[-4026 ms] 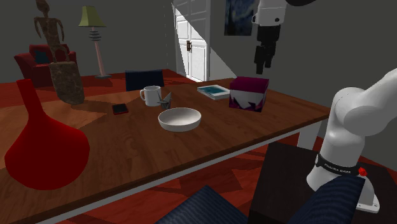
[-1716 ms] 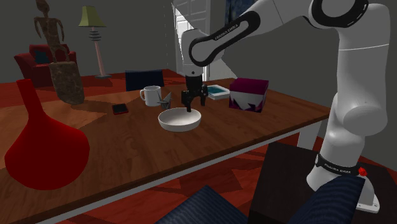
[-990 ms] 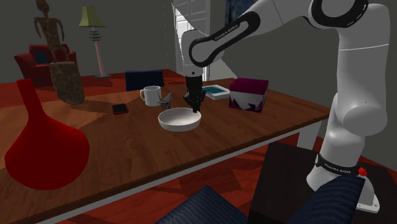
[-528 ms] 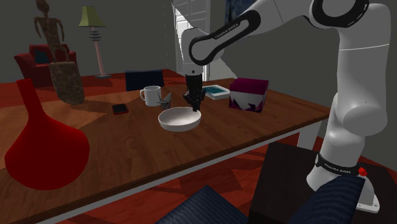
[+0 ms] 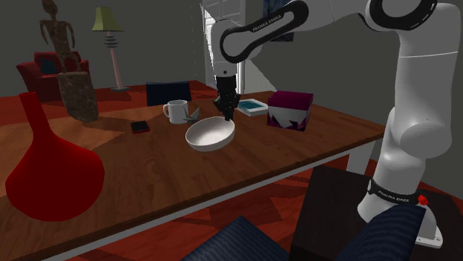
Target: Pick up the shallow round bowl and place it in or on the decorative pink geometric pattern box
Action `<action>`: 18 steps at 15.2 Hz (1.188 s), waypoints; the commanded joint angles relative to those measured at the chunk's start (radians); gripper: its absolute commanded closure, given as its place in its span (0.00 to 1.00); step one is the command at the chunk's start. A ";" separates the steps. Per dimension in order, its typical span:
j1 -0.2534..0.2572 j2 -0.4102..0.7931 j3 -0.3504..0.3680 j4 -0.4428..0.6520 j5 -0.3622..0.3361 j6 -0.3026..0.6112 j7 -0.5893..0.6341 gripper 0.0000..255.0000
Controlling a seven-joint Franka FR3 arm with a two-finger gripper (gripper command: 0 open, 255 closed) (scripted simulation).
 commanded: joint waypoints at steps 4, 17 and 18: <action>0.000 -0.017 0.000 0.050 0.002 -0.067 -0.003 1.00; 0.000 -0.033 0.001 0.205 0.004 -0.237 -0.007 1.00; 0.000 -0.033 0.001 0.218 0.004 -0.251 -0.008 1.00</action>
